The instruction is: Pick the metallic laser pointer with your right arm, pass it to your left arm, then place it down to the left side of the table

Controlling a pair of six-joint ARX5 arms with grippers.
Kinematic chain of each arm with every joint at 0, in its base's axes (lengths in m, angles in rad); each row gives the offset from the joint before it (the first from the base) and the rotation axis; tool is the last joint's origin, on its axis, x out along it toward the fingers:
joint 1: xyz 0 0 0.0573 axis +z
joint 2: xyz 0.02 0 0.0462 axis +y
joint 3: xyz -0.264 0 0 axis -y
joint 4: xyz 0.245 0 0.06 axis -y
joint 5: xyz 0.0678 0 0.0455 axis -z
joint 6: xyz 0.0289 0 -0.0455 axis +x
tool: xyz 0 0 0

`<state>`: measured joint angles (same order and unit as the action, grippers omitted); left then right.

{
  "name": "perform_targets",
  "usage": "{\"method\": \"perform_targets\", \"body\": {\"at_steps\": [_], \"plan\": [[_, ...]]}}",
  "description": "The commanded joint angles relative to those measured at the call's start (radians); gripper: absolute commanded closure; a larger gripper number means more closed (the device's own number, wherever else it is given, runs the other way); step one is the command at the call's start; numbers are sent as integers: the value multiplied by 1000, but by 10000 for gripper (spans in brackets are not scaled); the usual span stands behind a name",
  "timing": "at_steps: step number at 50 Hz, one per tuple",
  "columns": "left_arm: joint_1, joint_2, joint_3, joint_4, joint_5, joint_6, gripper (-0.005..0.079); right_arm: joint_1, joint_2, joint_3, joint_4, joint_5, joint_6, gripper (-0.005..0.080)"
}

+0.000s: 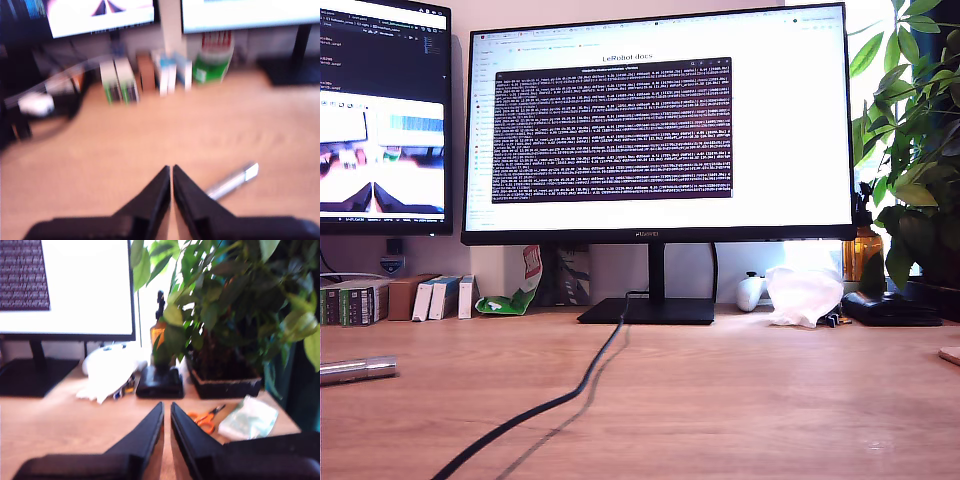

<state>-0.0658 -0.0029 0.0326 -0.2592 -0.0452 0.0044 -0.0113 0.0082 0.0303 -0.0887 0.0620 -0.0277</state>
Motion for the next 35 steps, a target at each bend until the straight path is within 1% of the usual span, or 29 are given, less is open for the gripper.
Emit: {"method": "perform_targets", "body": {"at_steps": [1,7,11,23,26,35], "plan": [[-5,-8,-31,6,-1,-18,759,5,-6,-27,-3,0,-13,754],[-13,-8,-39,7,-42,-42,759,5,-6,-27,-44,0,-26,754],[-15,-7,-39,5,-46,-42,759,5,-6,-27,-84,0,-43,754],[-15,21,-39,3,-59,-31,759,5,-5,-26,-85,0,-55,754],[-15,23,-39,4,-60,-40,759,5,-5,-26,-82,0,-27,754],[-15,23,-39,5,-60,-50,759,5,-5,-26,-77,-2,-22,754]]}}
